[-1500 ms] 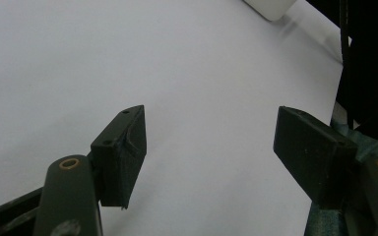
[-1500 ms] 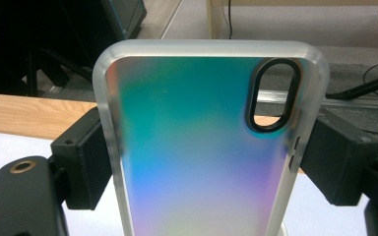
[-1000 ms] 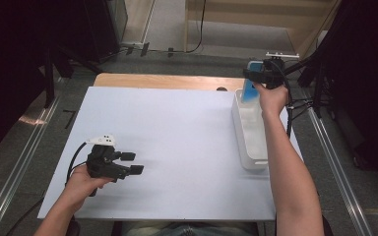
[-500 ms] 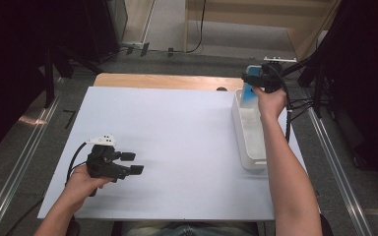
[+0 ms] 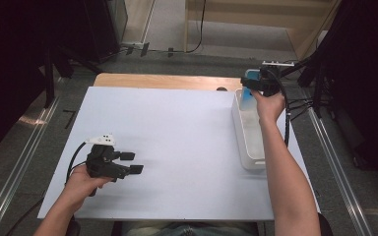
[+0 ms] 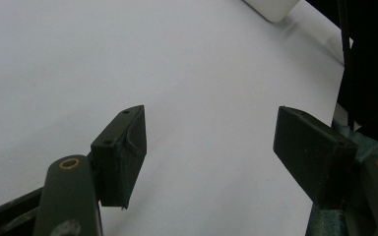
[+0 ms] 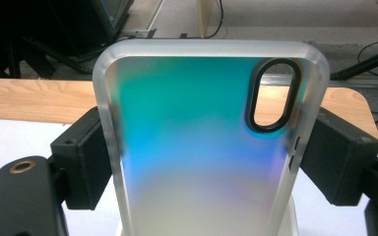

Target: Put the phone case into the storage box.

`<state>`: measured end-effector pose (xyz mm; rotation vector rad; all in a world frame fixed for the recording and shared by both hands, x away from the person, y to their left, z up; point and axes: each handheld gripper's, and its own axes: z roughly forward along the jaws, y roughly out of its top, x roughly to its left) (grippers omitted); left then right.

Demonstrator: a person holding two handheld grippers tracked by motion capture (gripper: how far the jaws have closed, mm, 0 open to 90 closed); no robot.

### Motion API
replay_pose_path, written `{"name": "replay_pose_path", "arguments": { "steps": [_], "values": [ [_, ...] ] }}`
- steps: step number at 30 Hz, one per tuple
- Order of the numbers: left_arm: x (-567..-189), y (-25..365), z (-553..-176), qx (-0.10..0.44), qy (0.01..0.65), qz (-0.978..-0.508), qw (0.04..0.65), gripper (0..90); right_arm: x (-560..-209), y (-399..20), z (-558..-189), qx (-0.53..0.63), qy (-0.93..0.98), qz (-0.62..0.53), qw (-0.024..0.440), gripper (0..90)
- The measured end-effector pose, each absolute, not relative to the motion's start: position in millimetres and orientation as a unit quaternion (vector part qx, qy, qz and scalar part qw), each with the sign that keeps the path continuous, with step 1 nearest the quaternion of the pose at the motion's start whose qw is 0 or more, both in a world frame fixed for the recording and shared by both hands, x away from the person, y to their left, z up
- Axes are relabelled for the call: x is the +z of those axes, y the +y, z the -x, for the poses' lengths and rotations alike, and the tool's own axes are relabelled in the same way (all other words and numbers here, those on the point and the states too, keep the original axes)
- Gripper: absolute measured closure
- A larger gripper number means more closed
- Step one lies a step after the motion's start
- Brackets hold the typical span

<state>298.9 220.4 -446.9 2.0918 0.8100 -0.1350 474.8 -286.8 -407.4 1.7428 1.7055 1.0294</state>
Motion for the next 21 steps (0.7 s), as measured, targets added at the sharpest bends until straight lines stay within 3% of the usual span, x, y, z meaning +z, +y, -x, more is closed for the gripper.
{"name": "replay_pose_path", "arguments": {
  "steps": [21],
  "values": [
    [-446.9, 220.8, -299.0, -0.054, 0.325, -0.839, 0.432, 28.4, -422.2, -285.6, -472.6, 0.369, 0.626, -0.642, 0.244, 14.7]
  ]
}}
